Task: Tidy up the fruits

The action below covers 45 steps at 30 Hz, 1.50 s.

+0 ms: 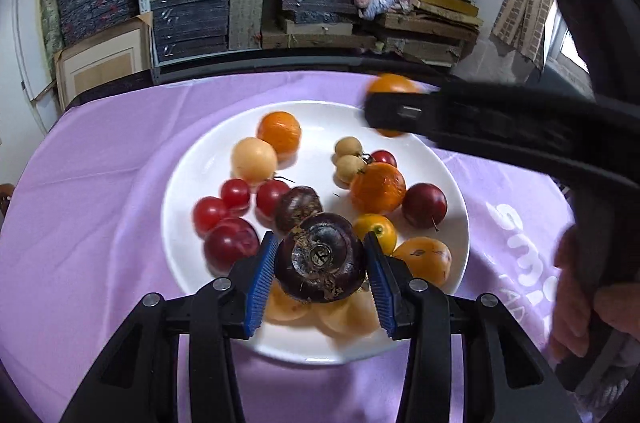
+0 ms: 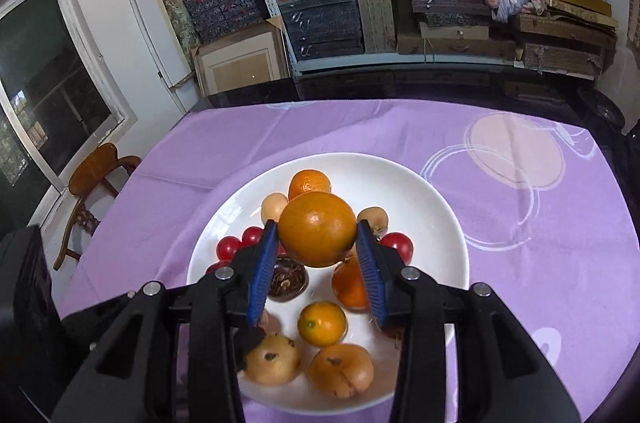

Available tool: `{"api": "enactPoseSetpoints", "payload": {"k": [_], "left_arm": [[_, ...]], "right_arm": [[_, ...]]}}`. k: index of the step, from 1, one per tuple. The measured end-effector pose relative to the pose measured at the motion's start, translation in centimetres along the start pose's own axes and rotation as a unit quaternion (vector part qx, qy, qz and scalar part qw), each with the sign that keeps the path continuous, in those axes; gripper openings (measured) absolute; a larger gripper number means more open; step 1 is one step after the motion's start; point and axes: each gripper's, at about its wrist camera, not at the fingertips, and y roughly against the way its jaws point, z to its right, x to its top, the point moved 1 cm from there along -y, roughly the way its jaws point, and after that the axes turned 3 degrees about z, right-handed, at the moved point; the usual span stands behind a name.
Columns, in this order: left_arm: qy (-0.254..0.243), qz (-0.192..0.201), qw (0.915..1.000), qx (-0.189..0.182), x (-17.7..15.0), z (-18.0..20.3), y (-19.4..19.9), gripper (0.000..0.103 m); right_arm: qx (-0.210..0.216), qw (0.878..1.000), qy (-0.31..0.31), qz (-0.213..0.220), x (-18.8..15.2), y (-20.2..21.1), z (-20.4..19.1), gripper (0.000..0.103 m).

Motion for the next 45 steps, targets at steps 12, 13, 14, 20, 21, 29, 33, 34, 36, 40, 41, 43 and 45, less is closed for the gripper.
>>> {"api": "enactPoseSetpoints", "payload": {"k": [12,13,14,20,21,29,33,34,36,40,41,43,45], "left_arm": [[0.018,-0.01,0.9997,-0.01,0.2,-0.2,-3.3,0.046],[0.02,-0.01,0.9997,-0.01,0.2,-0.2,-3.2,0.049],[0.022,-0.008,0.9997,-0.007,0.2,-0.3,-3.0,0.058],[0.032,0.033,0.9989,0.013,0.9,-1.4,1.2,0.063],[0.036,0.043,0.9983,0.017,1.0,-1.7,2.4,0.066],[0.067,0.116,0.989,0.064,-2.5,-2.7,11.3,0.095],[0.073,0.111,0.9886,0.072,-6.1,-2.0,12.5,0.095],[0.073,0.107,0.9886,0.077,-7.2,-1.8,12.8,0.095],[0.069,0.101,0.9889,0.084,-8.9,-1.0,12.7,0.095],[0.062,0.092,0.9898,0.089,-11.4,-0.1,12.4,0.096],[0.062,0.087,0.9904,0.088,-11.7,0.0,12.0,0.096],[0.066,0.074,0.9911,0.089,-12.1,0.0,11.4,0.096],[0.071,0.066,0.9912,0.09,-12.1,-0.1,11.0,0.096]], "right_arm": [[-0.014,0.998,0.008,-0.054,-0.5,-6.6,0.1,0.04],[-0.011,0.999,0.005,-0.049,-0.4,-6.3,0.1,0.04],[-0.008,0.999,0.001,-0.045,-0.4,-5.9,0.3,0.04],[0.003,1.0,0.0,0.026,1.1,0.9,0.5,0.046],[0.005,0.999,0.003,0.046,1.2,2.8,0.4,0.058],[-0.024,0.978,0.036,0.203,-5.3,16.2,-0.4,0.099],[-0.035,0.978,0.024,0.204,-11.0,17.8,-0.1,0.099],[-0.037,0.98,0.016,0.196,-12.4,17.7,0.1,0.099],[-0.043,0.984,0.006,0.174,-14.8,17.2,0.3,0.099],[-0.051,0.989,0.002,0.136,-17.6,15.6,0.4,0.099],[-0.056,0.99,0.003,0.129,-17.9,15.1,0.4,0.099],[-0.056,0.992,0.005,0.114,-18.2,14.3,0.2,0.099],[-0.056,0.992,0.008,0.108,-18.5,13.9,-0.1,0.099]]}}
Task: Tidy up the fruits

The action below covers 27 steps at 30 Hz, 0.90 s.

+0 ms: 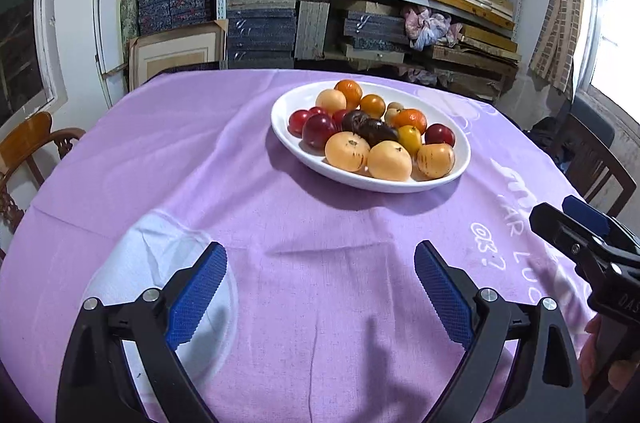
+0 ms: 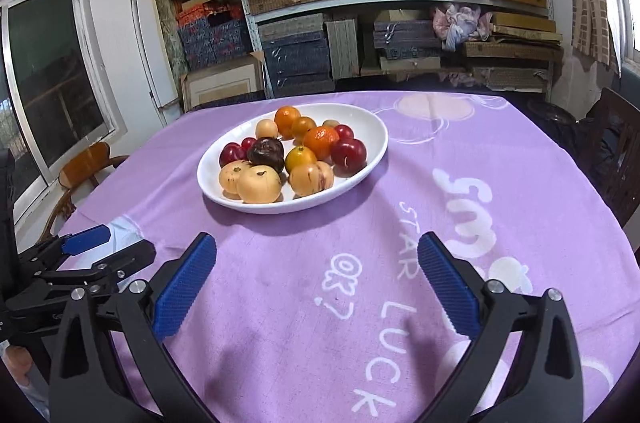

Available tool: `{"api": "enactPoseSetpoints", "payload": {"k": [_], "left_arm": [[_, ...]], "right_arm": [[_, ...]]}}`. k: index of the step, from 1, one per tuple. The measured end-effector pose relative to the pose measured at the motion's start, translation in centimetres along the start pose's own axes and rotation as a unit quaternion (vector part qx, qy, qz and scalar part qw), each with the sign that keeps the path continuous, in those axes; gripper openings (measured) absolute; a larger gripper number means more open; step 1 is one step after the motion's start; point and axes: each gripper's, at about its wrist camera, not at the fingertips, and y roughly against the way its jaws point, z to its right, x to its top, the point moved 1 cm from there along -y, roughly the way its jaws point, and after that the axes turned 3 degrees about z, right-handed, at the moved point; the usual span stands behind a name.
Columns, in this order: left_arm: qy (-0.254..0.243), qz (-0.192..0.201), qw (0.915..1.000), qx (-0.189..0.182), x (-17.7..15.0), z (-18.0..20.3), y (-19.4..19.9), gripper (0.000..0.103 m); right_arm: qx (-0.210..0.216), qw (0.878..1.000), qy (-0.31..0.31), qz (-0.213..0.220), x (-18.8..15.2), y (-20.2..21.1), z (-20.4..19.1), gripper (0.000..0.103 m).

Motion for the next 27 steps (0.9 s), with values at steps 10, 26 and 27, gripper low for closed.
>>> {"api": "enactPoseSetpoints", "payload": {"k": [10,26,27], "left_arm": [[-0.001,0.011,0.9994,0.034,2.8,0.0,-1.5,0.096],[-0.027,-0.008,0.9996,-0.009,2.4,0.9,-3.8,0.1],[-0.03,-0.003,0.9995,-0.005,2.4,1.0,-3.7,0.1]], "right_arm": [[-0.021,0.999,0.026,-0.026,2.7,-3.0,-1.6,0.099],[-0.015,0.999,-0.015,-0.037,1.5,-5.3,0.6,0.099],[-0.014,0.999,-0.016,-0.037,1.5,-5.3,0.7,0.099]]}}
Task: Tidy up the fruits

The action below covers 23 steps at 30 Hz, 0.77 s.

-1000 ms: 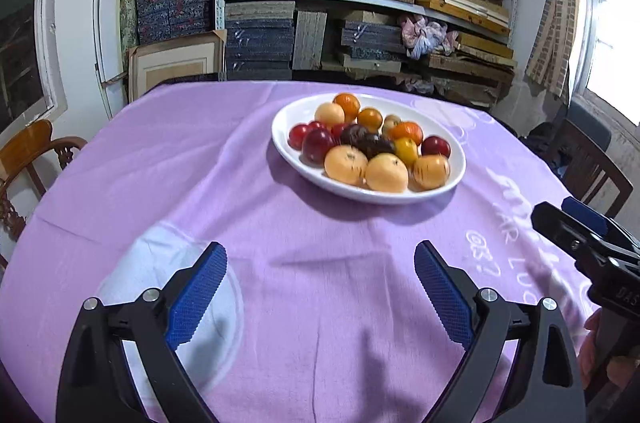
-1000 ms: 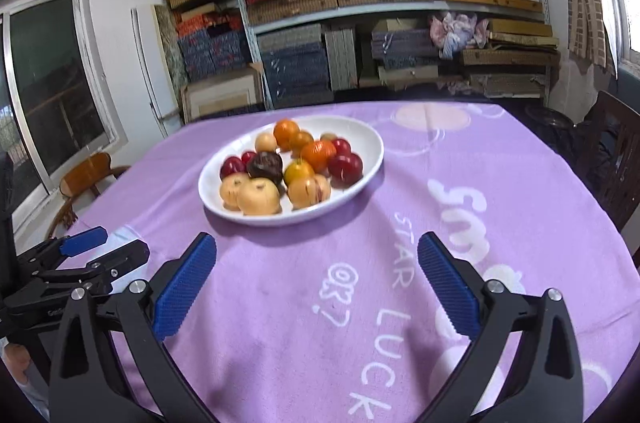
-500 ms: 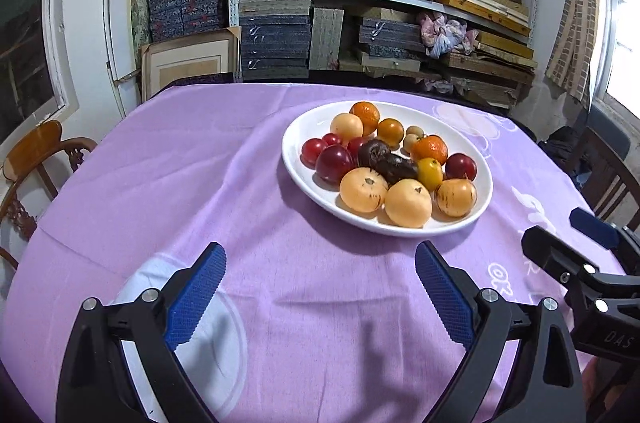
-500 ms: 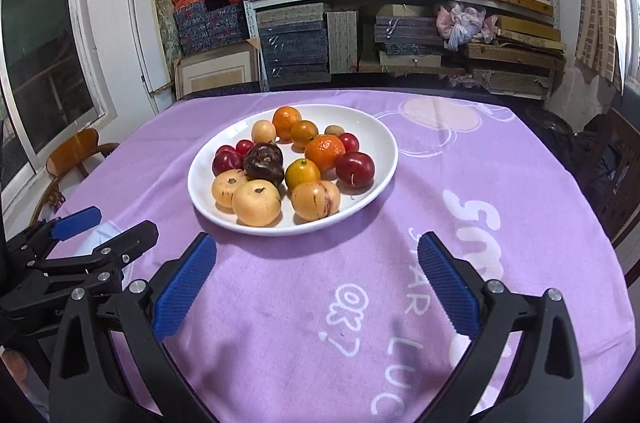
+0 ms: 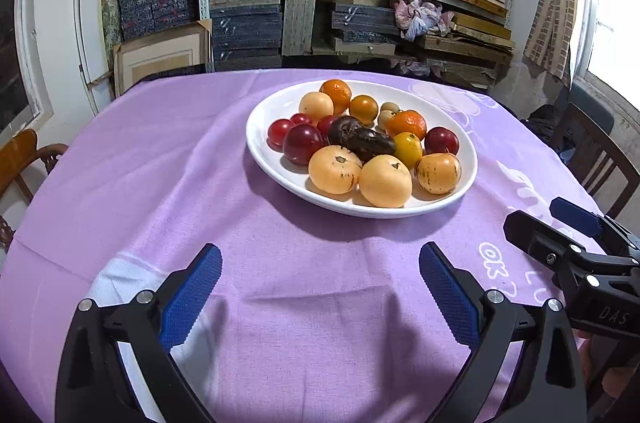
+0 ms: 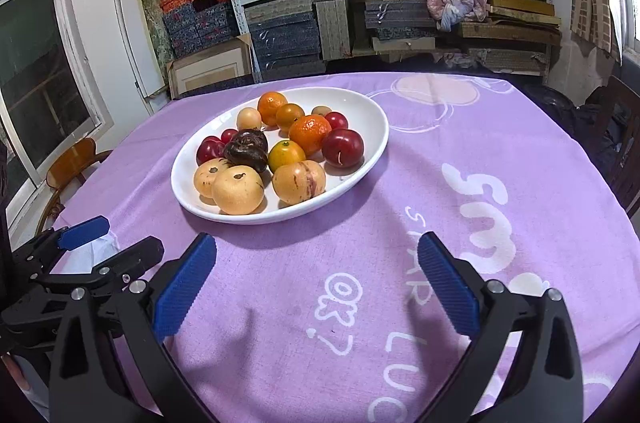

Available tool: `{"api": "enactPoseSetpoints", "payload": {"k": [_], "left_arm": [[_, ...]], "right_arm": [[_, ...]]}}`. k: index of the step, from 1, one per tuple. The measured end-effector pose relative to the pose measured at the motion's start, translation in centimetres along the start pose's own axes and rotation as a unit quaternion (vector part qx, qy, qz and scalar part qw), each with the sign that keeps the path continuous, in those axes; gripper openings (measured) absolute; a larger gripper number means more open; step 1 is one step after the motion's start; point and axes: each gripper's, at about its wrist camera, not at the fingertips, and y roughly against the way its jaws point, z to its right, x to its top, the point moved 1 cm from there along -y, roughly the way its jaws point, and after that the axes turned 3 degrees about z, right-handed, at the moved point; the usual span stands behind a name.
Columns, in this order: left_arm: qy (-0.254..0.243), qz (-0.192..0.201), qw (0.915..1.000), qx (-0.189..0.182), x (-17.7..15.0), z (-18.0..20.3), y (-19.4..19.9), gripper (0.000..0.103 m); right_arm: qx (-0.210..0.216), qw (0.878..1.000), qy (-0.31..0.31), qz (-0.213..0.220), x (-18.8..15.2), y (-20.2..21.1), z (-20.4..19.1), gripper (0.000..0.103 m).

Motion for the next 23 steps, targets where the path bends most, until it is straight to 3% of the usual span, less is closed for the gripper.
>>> {"api": "enactPoseSetpoints", "payload": {"k": [10,23], "left_arm": [[-0.028,0.028,0.9985,0.038,-0.53,1.0,0.47,0.1],[-0.021,0.02,0.9987,0.043,-0.44,0.45,0.21,0.1]], "right_arm": [[0.002,1.0,-0.007,0.006,0.15,0.56,0.4,0.099],[0.002,1.0,-0.005,0.004,0.12,0.53,0.56,0.099]]}}
